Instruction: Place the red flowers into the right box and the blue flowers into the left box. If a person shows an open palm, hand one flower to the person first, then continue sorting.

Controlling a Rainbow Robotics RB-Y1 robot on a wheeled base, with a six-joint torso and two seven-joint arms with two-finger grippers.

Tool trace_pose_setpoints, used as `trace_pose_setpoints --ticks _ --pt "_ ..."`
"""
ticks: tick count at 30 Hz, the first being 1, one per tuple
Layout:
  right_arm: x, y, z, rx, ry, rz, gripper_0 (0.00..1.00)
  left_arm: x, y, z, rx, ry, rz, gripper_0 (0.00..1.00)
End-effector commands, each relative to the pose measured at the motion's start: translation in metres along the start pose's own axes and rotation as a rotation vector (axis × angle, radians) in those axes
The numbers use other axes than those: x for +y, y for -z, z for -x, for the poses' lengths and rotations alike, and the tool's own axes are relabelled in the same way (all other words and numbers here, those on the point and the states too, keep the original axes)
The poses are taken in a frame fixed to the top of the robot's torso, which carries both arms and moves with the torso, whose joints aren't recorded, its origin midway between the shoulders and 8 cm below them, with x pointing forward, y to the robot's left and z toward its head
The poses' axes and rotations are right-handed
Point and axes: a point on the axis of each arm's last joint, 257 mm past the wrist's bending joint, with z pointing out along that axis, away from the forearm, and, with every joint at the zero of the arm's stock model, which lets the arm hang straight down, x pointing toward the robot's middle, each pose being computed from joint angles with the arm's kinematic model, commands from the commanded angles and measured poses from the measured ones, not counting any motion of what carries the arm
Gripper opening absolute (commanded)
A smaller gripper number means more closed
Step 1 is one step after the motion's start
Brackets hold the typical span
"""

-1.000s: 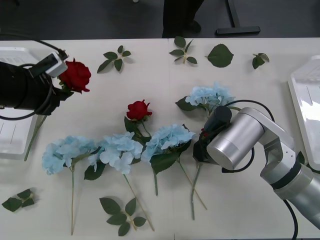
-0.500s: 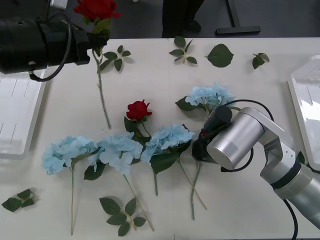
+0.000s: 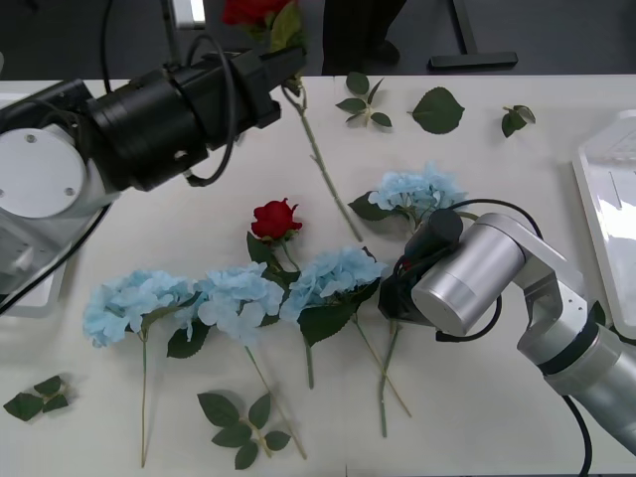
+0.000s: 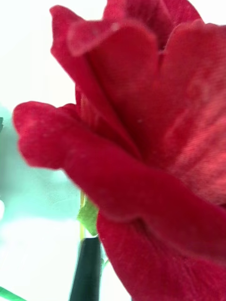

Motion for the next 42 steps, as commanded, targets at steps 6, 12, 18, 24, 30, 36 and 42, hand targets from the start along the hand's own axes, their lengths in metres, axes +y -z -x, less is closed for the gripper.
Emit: trace_pose_setpoints --ticks 6,12,18,24,30,36,42 --pt "-0.015 0.072 0.046 -0.037 0.14 0.121 1.0 -0.06 -0.041 -0.003 -0.185 0.136 -0.064 0.0" --pt "-0.047 0.108 0.068 -0.066 0.376 0.192 1.0 -0.065 -0.044 0.005 -0.214 0.115 -0.069 0.0" --pt "-0.055 0.139 0.08 -0.135 0.614 0.309 1.0 -0.071 -0.049 0.013 -0.236 0.108 -0.077 0.0" --pt "-0.041 0.169 0.072 -0.158 0.711 0.508 1.0 -0.07 -0.049 0.013 -0.236 0.105 -0.076 0.0" --pt "-0.022 0.205 0.07 -0.205 0.744 0.707 1.0 -0.07 -0.048 0.013 -0.237 0.104 -0.074 0.0" --pt "0.007 0.229 0.077 -0.291 0.759 0.825 1.0 -0.07 -0.048 0.013 -0.237 0.104 -0.074 0.0" --pt "0.039 0.237 0.082 -0.333 0.766 0.89 1.0 -0.07 -0.048 0.013 -0.237 0.104 -0.074 0.0"
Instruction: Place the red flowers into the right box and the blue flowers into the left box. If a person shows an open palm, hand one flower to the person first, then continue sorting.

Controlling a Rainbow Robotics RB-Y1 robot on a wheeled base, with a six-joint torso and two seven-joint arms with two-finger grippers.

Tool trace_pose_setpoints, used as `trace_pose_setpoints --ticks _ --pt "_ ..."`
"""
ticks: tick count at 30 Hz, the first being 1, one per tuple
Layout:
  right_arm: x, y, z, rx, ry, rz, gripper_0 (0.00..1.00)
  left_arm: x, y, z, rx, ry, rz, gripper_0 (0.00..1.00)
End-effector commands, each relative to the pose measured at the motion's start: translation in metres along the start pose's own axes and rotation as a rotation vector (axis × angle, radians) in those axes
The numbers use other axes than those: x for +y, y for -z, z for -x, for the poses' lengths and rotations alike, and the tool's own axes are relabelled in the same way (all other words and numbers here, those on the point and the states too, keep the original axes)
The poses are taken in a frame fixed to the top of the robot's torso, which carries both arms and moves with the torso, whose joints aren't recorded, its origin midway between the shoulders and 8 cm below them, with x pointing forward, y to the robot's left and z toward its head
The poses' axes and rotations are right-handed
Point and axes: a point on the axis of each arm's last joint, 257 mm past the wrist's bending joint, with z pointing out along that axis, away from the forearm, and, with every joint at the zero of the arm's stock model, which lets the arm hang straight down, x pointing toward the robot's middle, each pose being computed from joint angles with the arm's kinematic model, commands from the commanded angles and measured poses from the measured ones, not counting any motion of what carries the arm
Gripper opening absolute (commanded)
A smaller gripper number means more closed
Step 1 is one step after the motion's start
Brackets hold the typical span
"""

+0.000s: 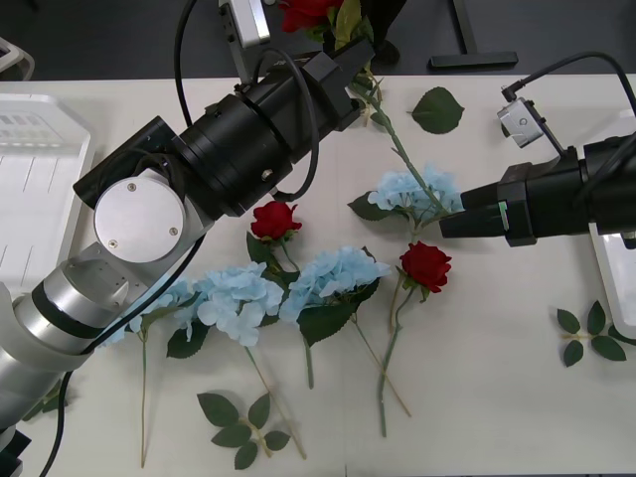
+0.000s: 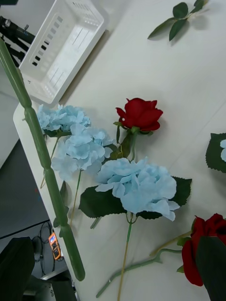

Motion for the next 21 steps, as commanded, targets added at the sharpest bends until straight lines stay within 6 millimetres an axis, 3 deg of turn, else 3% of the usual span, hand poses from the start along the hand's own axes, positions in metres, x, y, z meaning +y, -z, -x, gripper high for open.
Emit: trace_pose_setpoints --ticks 1,3,4,5,6,7,9,21 --pt "0.015 -0.012 0.024 -0.038 0.076 0.031 1.0 -0.022 -0.01 0.018 -0.042 -0.007 -0.043 0.0" --pt "0.018 -0.02 0.028 -0.053 0.082 0.038 0.99 -0.022 -0.01 0.018 -0.042 -0.007 -0.043 0.0" --pt "0.02 -0.024 0.029 -0.054 0.081 0.042 0.9 -0.022 -0.01 0.018 -0.042 -0.007 -0.043 0.0" --pt "0.022 -0.028 0.032 -0.058 0.088 0.044 0.74 -0.022 -0.01 0.018 -0.042 -0.007 -0.043 0.0" --pt "0.022 -0.032 0.032 -0.06 0.089 0.044 0.46 -0.022 -0.01 0.018 -0.042 -0.007 -0.043 0.0" --pt "0.022 -0.034 0.032 -0.062 0.088 0.044 0.26 -0.022 -0.01 0.018 -0.042 -0.007 -0.043 0.0" --pt "0.025 -0.041 0.033 -0.064 0.086 0.052 0.02 -0.022 -0.01 0.018 -0.042 -0.007 -0.043 0.0" --pt "0.032 -0.051 0.033 -0.067 0.081 0.067 0.0 -0.022 -0.01 0.018 -0.042 -0.007 -0.043 0.0"
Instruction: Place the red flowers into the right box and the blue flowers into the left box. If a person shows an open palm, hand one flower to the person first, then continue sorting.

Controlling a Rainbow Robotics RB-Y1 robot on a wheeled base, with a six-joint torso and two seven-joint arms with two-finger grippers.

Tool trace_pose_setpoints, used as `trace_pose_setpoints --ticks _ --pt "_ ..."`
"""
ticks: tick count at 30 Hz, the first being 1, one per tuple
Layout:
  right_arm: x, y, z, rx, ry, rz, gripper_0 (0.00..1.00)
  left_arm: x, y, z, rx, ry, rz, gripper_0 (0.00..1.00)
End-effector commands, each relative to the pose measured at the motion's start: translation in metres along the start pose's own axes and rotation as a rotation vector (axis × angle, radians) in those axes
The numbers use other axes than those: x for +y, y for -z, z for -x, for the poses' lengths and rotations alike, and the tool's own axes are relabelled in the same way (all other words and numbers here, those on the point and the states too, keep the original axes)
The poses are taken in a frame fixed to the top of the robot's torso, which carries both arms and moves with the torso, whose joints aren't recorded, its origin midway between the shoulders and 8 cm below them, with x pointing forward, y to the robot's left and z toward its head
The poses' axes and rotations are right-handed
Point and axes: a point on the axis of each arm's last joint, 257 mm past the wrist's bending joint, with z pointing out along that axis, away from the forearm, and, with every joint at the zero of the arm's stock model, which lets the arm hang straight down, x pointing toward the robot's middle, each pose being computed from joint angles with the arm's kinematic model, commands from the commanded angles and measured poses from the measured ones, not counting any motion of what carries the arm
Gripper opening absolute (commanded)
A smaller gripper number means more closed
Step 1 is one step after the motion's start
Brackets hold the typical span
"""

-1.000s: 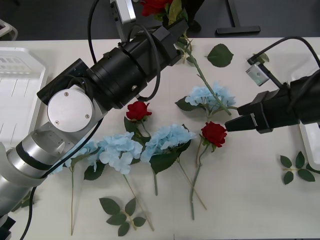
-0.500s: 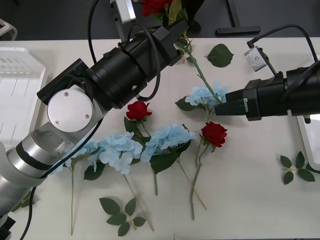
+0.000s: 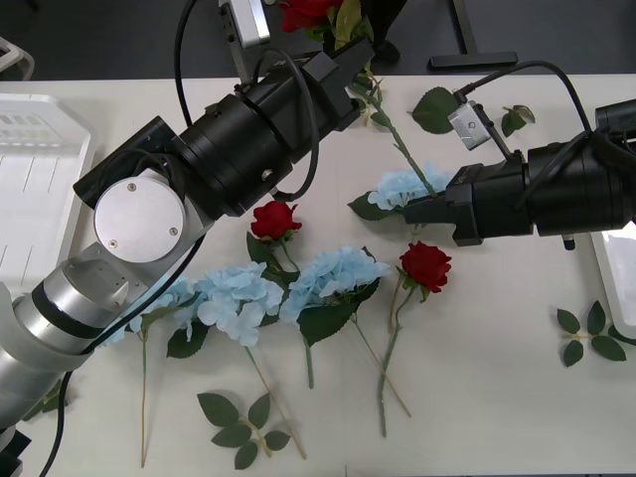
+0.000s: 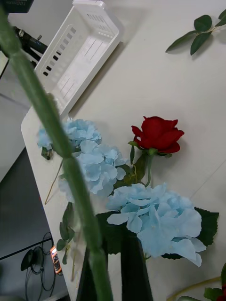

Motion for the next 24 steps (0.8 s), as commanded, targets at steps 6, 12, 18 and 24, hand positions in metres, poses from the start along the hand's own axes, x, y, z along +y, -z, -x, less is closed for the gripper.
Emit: trace_pose_setpoints --ticks 6,12,18,24 --pt "0.0144 -0.0065 0.0199 -0.027 0.059 0.029 0.0 -0.0218 -0.0096 0.0177 -0.042 -0.007 -0.043 0.06" --pt "0.0145 -0.0065 0.0195 -0.025 0.058 0.03 0.0 -0.0218 -0.0096 0.0177 -0.042 -0.007 -0.043 1.0" --pt "0.0148 -0.0065 0.02 -0.027 0.057 0.031 0.0 -0.0218 -0.0096 0.0177 -0.042 -0.007 -0.043 1.0" --pt "0.0149 -0.0061 0.0192 -0.024 0.045 0.032 0.0 -0.0218 -0.0096 0.0177 -0.042 -0.007 -0.043 1.0"
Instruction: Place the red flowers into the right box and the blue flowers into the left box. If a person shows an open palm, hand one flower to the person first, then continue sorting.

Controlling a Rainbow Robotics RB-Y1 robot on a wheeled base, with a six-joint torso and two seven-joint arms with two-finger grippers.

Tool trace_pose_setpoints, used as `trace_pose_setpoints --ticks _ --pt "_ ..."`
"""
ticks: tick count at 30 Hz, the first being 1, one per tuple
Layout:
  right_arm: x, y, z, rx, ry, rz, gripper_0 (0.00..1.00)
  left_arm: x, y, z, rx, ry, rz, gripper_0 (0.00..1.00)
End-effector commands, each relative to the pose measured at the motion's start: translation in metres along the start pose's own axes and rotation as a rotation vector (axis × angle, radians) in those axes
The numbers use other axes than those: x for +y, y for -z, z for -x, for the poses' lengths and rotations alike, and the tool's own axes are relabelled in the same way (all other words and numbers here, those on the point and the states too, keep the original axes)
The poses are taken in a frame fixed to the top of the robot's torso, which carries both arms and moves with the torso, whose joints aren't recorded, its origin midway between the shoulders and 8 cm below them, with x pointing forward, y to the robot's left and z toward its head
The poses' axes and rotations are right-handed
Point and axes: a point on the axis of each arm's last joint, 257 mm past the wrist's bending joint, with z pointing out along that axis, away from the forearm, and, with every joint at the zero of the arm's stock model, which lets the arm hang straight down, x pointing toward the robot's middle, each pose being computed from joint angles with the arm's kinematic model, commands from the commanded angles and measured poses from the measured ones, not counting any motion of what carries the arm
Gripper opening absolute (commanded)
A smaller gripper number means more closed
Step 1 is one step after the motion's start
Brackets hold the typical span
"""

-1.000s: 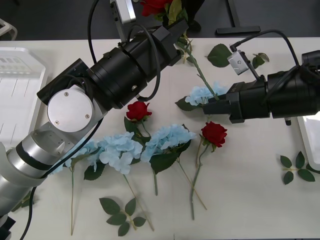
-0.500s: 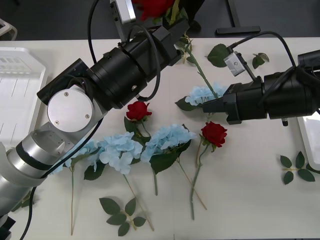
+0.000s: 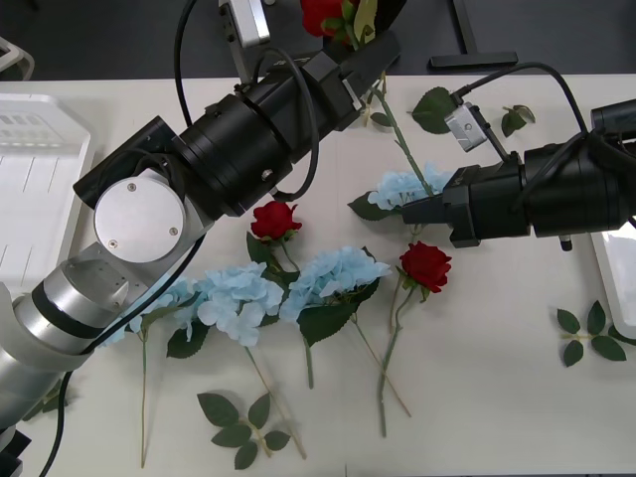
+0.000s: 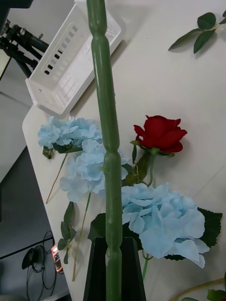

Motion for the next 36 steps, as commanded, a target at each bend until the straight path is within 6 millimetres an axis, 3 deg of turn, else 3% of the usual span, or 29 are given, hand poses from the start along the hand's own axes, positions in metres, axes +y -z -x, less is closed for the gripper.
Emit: trace_pose_setpoints --ticks 1,6,9,10,11,14,19,25,26,30,32,36 --pt "0.011 -0.002 0.019 -0.023 0.026 0.02 0.0 -0.022 -0.01 0.018 -0.041 -0.007 -0.043 1.0" --pt "-0.011 0.008 0.003 0.043 -0.064 -0.057 0.0 -0.022 -0.01 0.018 -0.041 -0.007 -0.043 1.0" --pt "-0.033 0.024 -0.011 0.097 -0.135 -0.141 0.0 -0.022 -0.01 0.018 -0.041 -0.007 -0.043 1.0" --pt "-0.044 0.035 -0.016 0.112 -0.181 -0.174 0.0 -0.022 -0.01 0.018 -0.041 -0.007 -0.043 1.0" --pt "-0.051 0.042 -0.02 0.122 -0.226 -0.191 0.0 -0.006 -0.005 0.011 -0.034 0.016 -0.008 1.0" --pt "-0.071 0.07 -0.03 0.146 -0.363 -0.237 0.0 0.001 -0.001 0.013 -0.027 0.075 0.0 1.0" --pt "-0.121 0.149 -0.056 0.175 -0.611 -0.366 0.0 0.014 0.017 0.016 0.098 0.107 -0.014 1.0" --pt "-0.167 0.249 -0.095 0.239 -0.738 -0.604 0.0 0.047 0.091 0.002 0.39 0.075 -0.002 1.0" --pt "-0.17 0.257 -0.097 0.243 -0.744 -0.626 0.0 0.049 0.099 -0.001 0.414 0.078 0.001 1.0" --pt "-0.189 0.303 -0.118 0.274 -0.783 -0.752 0.0 0.06 0.163 -0.023 0.593 0.075 0.033 1.0" --pt "-0.199 0.328 -0.132 0.316 -0.772 -0.832 0.0 0.064 0.205 -0.031 0.69 0.094 0.06 1.0" --pt "-0.213 0.368 -0.155 0.386 -0.723 -0.935 0.0 0.058 0.279 -0.042 0.861 0.16 0.105 1.0"
